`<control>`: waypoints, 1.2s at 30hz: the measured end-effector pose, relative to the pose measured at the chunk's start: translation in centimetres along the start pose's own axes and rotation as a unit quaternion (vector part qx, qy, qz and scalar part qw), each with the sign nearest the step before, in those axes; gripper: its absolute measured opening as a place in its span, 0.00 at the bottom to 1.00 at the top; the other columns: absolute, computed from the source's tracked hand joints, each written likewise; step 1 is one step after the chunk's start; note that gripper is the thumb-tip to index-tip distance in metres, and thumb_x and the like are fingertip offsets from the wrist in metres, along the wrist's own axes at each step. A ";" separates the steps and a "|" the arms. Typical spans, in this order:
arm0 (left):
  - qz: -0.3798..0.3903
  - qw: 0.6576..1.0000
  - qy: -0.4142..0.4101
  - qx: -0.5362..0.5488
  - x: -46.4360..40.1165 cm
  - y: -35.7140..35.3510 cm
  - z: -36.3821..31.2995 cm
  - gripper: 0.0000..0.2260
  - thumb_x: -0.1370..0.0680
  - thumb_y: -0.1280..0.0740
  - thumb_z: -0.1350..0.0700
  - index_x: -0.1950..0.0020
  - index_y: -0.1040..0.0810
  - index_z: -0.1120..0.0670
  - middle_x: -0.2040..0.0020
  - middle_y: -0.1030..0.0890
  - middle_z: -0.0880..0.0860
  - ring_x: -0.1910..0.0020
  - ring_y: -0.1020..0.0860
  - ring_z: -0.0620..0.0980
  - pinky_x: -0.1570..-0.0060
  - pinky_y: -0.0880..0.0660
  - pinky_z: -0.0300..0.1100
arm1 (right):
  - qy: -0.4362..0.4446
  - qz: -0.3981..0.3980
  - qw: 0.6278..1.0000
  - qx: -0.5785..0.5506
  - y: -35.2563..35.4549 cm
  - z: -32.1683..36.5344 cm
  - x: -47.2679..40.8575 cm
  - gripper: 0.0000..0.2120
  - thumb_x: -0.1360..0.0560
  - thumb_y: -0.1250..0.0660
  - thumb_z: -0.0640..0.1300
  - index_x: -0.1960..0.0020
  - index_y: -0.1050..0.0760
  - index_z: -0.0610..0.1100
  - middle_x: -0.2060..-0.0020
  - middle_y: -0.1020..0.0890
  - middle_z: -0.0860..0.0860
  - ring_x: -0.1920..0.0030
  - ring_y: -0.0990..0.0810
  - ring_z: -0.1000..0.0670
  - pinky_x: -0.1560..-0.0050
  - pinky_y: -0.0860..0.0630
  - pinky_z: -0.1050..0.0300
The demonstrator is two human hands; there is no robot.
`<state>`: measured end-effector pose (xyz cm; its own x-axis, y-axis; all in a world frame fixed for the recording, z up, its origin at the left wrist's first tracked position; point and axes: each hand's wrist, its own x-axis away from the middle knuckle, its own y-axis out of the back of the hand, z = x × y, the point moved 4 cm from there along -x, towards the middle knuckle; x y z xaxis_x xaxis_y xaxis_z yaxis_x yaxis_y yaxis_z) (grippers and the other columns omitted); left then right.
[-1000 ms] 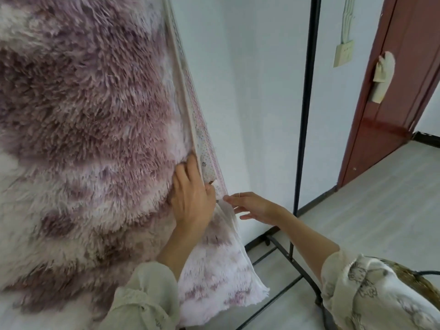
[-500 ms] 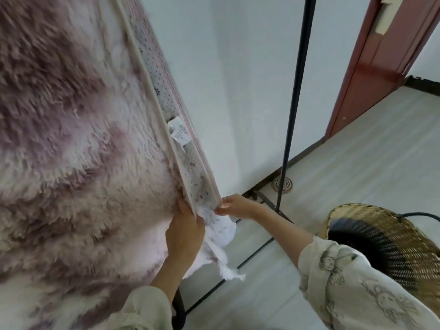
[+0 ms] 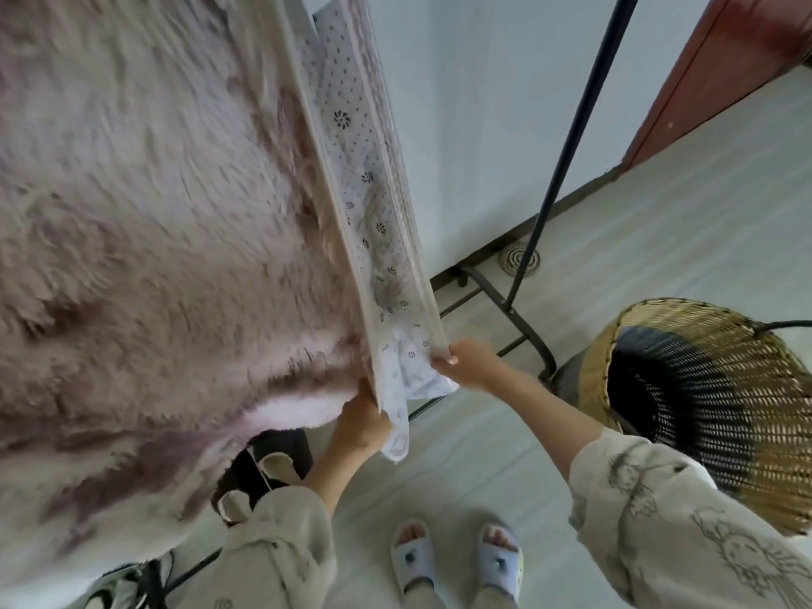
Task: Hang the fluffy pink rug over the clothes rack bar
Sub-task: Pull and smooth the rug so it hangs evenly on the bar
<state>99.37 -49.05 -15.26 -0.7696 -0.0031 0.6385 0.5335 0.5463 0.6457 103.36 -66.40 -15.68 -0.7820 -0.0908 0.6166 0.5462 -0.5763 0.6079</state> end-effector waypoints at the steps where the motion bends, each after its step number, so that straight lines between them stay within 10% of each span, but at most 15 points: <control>1: 0.017 1.000 0.016 0.019 -0.4 -0.8 0.3 0.25 0.20 0.46 0.60 0.25 0.49 0.56 0.34 0.28 0.62 0.41 0.24 0.63 0.48 0.25 0.48 | -0.015 0.002 1.000 -0.010 -0.7 -0.7 -0.2 0.22 0.20 0.46 0.53 0.68 0.31 0.42 0.70 0.29 0.50 0.70 0.30 0.52 0.68 0.35 0.62; 5: 0.083 0.969 0.098 0.213 -1.8 -4.1 1.4 0.21 0.21 0.45 0.56 0.28 0.43 0.52 0.31 0.30 0.56 0.38 0.26 0.57 0.46 0.22 0.52 | -0.057 0.038 0.991 -0.119 -2.7 -2.4 -0.1 0.26 0.19 0.51 0.57 0.52 0.21 0.40 0.55 0.20 0.40 0.55 0.21 0.43 0.53 0.25 0.56; 9: 0.128 0.946 0.098 0.281 -1.9 -7.2 0.1 0.14 0.20 0.48 0.56 0.34 0.34 0.52 0.40 0.26 0.51 0.43 0.25 0.51 0.49 0.24 0.47 | -0.095 0.056 0.954 -0.280 -4.0 -3.7 -0.2 0.40 0.26 0.54 0.70 0.29 0.33 0.41 0.30 0.30 0.40 0.32 0.29 0.39 0.31 0.31 0.43; 14: 0.094 0.984 -0.002 0.154 -3.2 -10.1 -1.8 0.18 0.21 0.47 0.59 0.31 0.35 0.60 0.37 0.26 0.60 0.42 0.25 0.59 0.41 0.27 0.52 | -0.094 0.071 0.915 -0.386 -4.9 -5.0 -1.1 0.38 0.26 0.53 0.69 0.28 0.36 0.43 0.30 0.30 0.41 0.33 0.27 0.41 0.36 0.26 0.45; 19: 0.140 0.974 -0.071 0.162 -3.5 -11.6 -2.0 0.45 0.32 0.31 0.53 0.24 0.57 0.52 0.24 0.46 0.53 0.25 0.44 0.49 0.26 0.42 0.46 | -0.043 0.070 0.924 -0.374 -6.2 -7.1 -1.5 0.26 0.25 0.45 0.64 0.37 0.28 0.47 0.35 0.24 0.47 0.39 0.24 0.48 0.35 0.27 0.48; 31: 0.152 0.978 -0.094 0.105 -3.1 -10.1 -0.2 0.41 0.25 0.39 0.68 0.24 0.63 0.48 0.23 0.63 0.46 0.23 0.57 0.47 0.32 0.45 0.37 | 0.056 0.161 0.869 -0.465 -5.1 -5.7 0.6 0.37 0.41 0.30 0.70 0.35 0.30 0.59 0.35 0.25 0.55 0.34 0.28 0.52 0.34 0.33 0.48; 36: 0.159 0.976 -0.087 0.119 -2.5 -9.1 -0.5 0.35 0.23 0.46 0.71 0.23 0.58 0.50 0.22 0.55 0.48 0.23 0.52 0.48 0.30 0.48 0.37 | 0.027 -0.056 0.934 -0.353 -3.7 -5.1 0.1 0.14 0.22 0.37 0.43 0.39 0.25 0.39 0.55 0.18 0.52 0.53 0.21 0.52 0.49 0.26 0.58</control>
<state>96.59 -54.43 -22.51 -0.6377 0.3287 0.6967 0.6741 0.6759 0.2981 99.77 -68.40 -20.42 -0.8464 -0.0274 0.5319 0.1408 -0.9746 0.1739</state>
